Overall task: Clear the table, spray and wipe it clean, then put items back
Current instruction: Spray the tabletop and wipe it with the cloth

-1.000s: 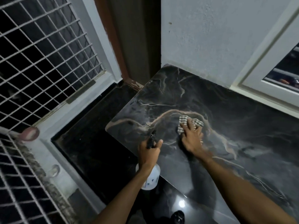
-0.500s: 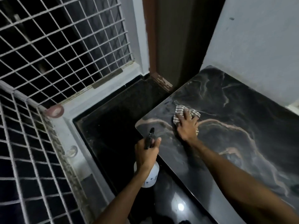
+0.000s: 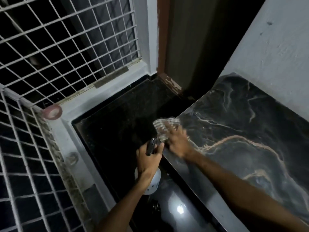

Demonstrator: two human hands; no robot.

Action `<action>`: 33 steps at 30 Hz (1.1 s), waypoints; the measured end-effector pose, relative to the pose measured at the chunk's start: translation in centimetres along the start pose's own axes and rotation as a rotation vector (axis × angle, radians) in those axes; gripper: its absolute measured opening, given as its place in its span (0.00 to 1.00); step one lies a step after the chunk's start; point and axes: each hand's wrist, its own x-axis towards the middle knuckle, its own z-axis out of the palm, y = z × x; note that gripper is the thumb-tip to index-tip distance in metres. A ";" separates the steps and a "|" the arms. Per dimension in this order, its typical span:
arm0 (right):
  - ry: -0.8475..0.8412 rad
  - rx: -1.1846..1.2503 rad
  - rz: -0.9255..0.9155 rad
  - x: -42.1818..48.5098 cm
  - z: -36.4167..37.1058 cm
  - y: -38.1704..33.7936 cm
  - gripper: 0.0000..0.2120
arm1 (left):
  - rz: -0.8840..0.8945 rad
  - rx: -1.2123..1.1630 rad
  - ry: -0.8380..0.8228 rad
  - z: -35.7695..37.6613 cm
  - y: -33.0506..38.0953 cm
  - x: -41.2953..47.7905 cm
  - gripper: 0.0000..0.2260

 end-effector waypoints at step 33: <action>0.049 0.088 0.262 -17.8 -1.3 3.9 0.34 | 0.110 0.090 -0.212 6.7 2.9 -6.0 0.16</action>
